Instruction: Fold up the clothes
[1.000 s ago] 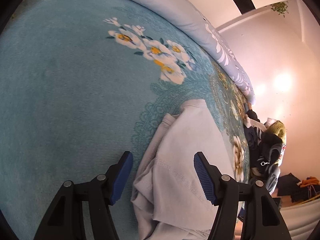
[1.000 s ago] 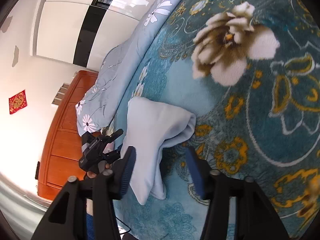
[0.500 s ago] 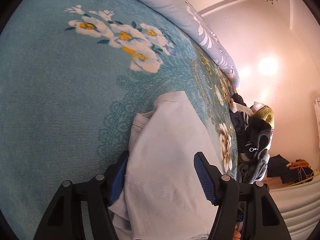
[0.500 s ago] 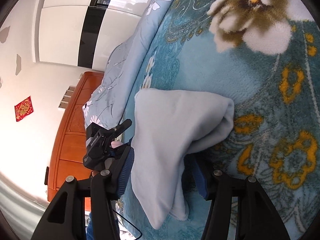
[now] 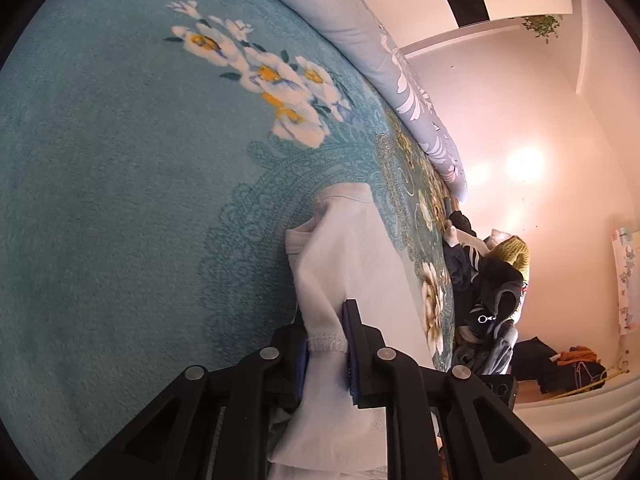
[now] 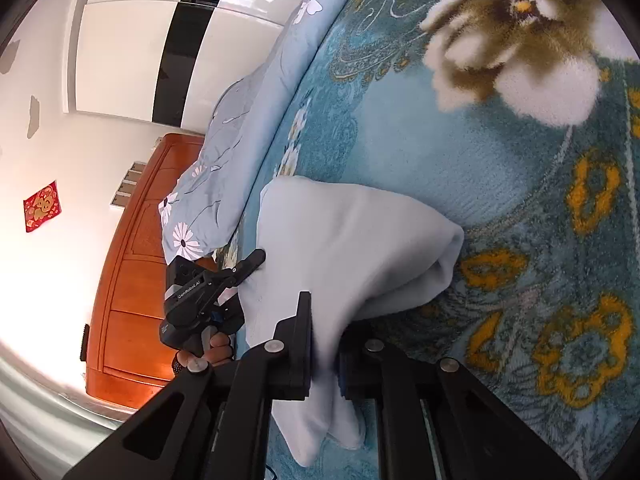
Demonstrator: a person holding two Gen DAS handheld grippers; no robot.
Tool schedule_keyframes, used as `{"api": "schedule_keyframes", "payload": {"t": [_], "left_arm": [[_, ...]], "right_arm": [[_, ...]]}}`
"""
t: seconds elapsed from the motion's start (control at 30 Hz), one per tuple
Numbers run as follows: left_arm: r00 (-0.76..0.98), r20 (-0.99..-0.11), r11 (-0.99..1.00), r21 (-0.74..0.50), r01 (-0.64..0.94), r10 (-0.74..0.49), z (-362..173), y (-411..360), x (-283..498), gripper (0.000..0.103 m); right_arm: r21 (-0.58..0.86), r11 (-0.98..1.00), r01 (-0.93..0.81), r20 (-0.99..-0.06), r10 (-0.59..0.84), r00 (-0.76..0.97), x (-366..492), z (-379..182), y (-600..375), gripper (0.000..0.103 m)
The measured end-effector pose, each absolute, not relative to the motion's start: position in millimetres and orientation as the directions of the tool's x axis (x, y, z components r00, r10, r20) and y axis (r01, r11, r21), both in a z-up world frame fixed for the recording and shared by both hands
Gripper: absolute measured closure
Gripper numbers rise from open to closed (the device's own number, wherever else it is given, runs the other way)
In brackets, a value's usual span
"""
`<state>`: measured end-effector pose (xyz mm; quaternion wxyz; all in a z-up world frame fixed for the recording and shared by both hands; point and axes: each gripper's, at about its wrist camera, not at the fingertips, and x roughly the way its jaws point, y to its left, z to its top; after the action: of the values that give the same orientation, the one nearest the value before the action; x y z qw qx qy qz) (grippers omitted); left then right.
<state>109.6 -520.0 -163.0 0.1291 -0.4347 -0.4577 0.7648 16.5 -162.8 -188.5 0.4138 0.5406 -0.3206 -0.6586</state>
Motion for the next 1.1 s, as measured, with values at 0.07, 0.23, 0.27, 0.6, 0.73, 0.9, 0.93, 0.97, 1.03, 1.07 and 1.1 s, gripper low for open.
{"api": "schedule_keyframes", "payload": {"t": [0.07,0.23,0.27,0.6,0.73,0.9,0.93,0.97,1.03,1.07,1.1], "left_arm": [[-0.605,-0.532,-0.547,-0.817,0.182,0.593,-154,-518,118,0.09],[-0.643,-0.493,-0.547,-0.826,0.136,0.585,-132,-513,138,0.092],[-0.651,-0.485,-0.547,-0.828,0.127,0.584,-128,-512,142,0.092],[-0.751,-0.396,-0.536,-0.842,0.067,0.529,-80,-551,210,0.092],[-0.813,-0.315,-0.495,-0.868,0.039,0.49,-64,-588,246,0.096],[-0.872,-0.274,-0.457,-0.887,0.066,0.406,-64,-631,290,0.096],[-0.877,-0.27,-0.446,-0.892,0.073,0.397,-68,-637,297,0.096],[-0.88,-0.275,-0.444,-0.892,0.083,0.388,-71,-641,302,0.096],[-0.876,-0.299,-0.455,-0.884,0.105,0.378,-78,-645,309,0.096],[-0.873,-0.313,-0.459,-0.88,0.12,0.373,-81,-645,310,0.096],[-0.871,-0.323,-0.458,-0.879,0.131,0.371,-86,-643,309,0.096]], "right_arm": [[0.856,-0.463,0.23,-0.46,-0.885,-0.07,19,-179,-163,0.094],[0.833,-0.467,0.298,-0.473,-0.879,-0.055,30,-152,-165,0.095],[0.827,-0.465,0.315,-0.474,-0.879,-0.053,32,-146,-165,0.095],[0.783,-0.39,0.485,-0.46,-0.887,0.029,61,-80,-204,0.095],[0.752,-0.308,0.582,-0.445,-0.889,0.105,76,-47,-249,0.095],[0.701,-0.239,0.671,-0.473,-0.861,0.187,96,-16,-316,0.095],[0.695,-0.234,0.679,-0.476,-0.858,0.192,98,-14,-324,0.095],[0.698,-0.232,0.677,-0.473,-0.859,0.194,98,-15,-327,0.095],[0.703,-0.245,0.668,-0.476,-0.86,0.185,96,-16,-328,0.095],[0.698,-0.254,0.67,-0.482,-0.858,0.177,95,-16,-326,0.095],[0.692,-0.264,0.672,-0.489,-0.856,0.168,93,-16,-323,0.095]]}}
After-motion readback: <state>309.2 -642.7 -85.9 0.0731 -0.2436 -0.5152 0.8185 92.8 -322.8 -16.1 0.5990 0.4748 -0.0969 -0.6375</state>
